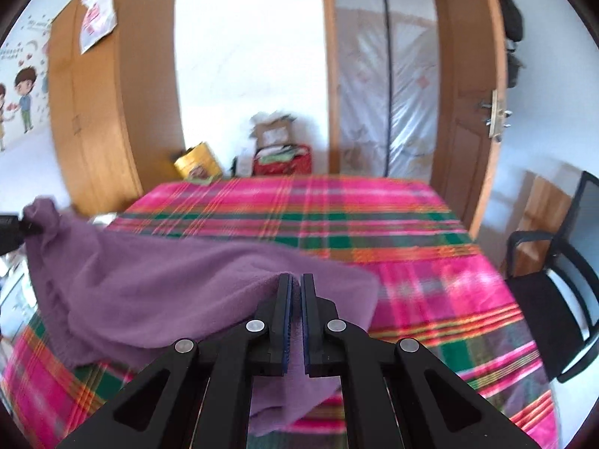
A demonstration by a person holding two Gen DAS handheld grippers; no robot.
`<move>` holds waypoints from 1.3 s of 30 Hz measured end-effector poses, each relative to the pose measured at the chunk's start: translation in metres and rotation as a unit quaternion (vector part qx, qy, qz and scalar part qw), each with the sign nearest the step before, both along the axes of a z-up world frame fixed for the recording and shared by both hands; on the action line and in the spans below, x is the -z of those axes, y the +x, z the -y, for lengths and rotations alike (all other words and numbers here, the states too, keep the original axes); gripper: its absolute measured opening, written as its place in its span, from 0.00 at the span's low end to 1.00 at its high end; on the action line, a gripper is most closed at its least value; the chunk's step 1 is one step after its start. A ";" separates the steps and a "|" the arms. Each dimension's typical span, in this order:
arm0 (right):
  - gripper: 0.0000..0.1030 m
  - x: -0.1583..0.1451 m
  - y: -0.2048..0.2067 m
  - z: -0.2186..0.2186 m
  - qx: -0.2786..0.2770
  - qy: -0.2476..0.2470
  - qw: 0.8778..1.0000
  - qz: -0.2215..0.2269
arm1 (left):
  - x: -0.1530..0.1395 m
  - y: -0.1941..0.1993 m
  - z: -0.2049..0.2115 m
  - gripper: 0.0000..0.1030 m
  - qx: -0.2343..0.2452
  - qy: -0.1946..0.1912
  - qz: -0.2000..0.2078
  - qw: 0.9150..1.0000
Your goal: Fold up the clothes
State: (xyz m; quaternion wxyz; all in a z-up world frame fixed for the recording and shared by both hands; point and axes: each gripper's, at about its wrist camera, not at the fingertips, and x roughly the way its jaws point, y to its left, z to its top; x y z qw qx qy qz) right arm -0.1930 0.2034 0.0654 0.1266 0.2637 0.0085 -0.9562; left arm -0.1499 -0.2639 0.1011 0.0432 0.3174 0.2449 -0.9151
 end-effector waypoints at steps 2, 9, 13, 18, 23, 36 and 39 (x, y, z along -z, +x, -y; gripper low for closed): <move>0.05 -0.003 -0.007 -0.007 0.012 -0.001 1.000 -0.004 | 0.001 -0.001 0.001 0.08 -0.002 0.001 0.002 1.000; 0.05 -0.001 -0.031 -0.016 0.036 0.007 0.999 -0.001 | 0.006 -0.011 0.005 0.08 -0.009 -0.003 0.014 1.000; 0.05 0.004 -0.050 -0.013 0.044 0.017 0.999 0.002 | 0.007 -0.022 0.003 0.08 -0.007 -0.018 0.025 1.000; 0.05 0.009 -0.075 -0.008 0.049 0.029 0.998 0.013 | 0.007 -0.040 0.004 0.08 -0.009 -0.033 0.033 0.999; 0.05 0.019 -0.100 -0.004 0.051 0.049 0.997 0.030 | 0.011 -0.066 0.005 0.08 -0.012 -0.053 0.052 0.997; 0.05 0.065 -0.143 -0.011 0.047 0.061 0.991 0.105 | 0.054 -0.123 0.013 0.08 -0.017 -0.078 0.151 0.985; 0.05 0.067 -0.141 -0.012 0.048 0.056 0.990 0.117 | 0.063 -0.130 0.013 0.08 -0.012 -0.073 0.187 0.980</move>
